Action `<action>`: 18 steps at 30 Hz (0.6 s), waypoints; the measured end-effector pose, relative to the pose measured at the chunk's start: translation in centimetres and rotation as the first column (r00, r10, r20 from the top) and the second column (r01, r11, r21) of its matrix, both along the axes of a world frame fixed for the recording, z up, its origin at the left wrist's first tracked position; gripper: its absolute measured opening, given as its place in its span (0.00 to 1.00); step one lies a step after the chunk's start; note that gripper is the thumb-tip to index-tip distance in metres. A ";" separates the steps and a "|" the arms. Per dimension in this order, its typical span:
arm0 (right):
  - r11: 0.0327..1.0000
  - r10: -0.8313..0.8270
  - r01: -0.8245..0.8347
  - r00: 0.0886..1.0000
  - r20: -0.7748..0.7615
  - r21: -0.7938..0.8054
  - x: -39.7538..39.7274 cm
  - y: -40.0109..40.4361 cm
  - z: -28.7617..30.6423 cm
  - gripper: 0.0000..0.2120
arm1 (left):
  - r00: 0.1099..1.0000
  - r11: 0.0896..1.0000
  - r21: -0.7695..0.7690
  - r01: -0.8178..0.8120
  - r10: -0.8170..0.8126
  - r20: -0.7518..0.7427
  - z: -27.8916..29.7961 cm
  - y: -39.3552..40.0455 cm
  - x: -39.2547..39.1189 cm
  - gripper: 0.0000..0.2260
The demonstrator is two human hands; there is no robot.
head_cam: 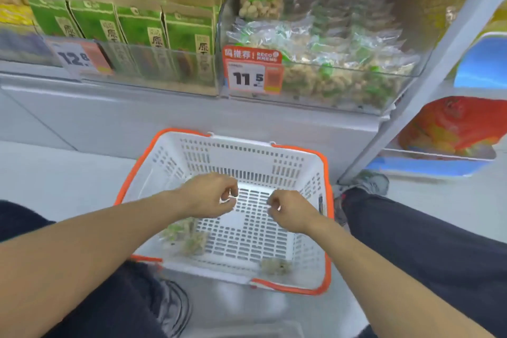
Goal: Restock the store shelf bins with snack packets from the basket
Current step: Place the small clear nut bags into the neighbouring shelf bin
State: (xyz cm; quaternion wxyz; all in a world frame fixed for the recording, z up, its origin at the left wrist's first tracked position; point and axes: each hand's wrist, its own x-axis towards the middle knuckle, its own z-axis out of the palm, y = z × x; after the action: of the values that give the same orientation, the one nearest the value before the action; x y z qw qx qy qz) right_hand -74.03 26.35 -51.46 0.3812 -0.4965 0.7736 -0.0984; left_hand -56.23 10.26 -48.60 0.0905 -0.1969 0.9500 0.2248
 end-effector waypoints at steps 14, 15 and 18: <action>0.844 0.056 -0.089 0.995 0.078 0.529 3.2 3.0 -11.4 0.20 | 0.831 0.887 0.025 -0.460 0.421 0.363 -14.3 1.8 3.2 0.07; 0.846 0.052 -0.080 0.996 0.068 0.528 3.3 2.7 -11.4 0.22 | 0.804 0.867 -0.052 -0.495 0.480 0.351 -14.3 1.0 3.6 0.09; 0.860 0.009 -0.055 0.996 0.094 0.507 3.5 1.9 -11.7 0.21 | 0.679 0.824 -0.216 -0.524 0.557 0.478 -15.0 -0.7 6.2 0.20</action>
State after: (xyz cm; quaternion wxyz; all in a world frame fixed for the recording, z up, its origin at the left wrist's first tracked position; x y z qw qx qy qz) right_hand -70.50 28.20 -63.18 0.5340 -0.3863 0.7462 0.0938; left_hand -50.08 9.53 -63.60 0.2678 -0.5244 0.7942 0.1502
